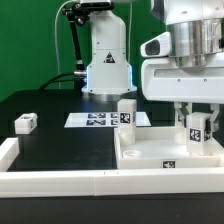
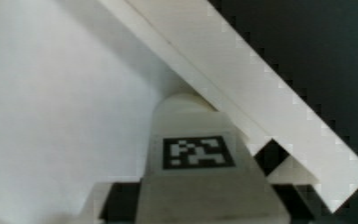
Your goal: Assemble square table
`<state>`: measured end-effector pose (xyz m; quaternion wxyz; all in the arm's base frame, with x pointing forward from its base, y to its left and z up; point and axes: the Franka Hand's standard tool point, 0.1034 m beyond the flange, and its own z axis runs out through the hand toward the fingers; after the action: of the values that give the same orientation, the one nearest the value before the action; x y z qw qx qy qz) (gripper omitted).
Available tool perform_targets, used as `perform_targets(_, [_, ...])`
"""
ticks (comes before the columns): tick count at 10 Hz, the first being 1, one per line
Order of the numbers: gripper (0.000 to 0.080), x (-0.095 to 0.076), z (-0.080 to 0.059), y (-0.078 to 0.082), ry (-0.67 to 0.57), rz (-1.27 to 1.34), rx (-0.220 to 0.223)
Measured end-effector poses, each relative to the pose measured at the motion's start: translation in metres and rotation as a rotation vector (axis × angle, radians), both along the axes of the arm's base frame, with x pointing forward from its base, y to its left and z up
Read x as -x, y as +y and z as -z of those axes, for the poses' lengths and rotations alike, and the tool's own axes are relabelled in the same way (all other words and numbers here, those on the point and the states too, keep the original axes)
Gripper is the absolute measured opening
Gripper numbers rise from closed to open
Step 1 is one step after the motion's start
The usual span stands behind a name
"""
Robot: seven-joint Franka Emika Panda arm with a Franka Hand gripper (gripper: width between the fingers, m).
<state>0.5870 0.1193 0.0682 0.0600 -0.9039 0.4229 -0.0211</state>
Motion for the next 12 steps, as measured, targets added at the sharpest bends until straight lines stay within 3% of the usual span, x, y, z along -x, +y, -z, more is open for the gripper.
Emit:
perform_targets(6, [0.0291,0.0012,0.0005,0.0043,0.054,0.530,-0.067])
perform_targets(10, [0.0297,0.0014,0.0014,0.0043,0.065,0.618,-0.085])
perform_targets(11, [0.0463,0.0017,0.0015,0.0032,0.066,0.563,-0.079])
perform_targets(12, [0.0463,0.0030,0.0015,0.0038,0.079,0.526,-0.074])
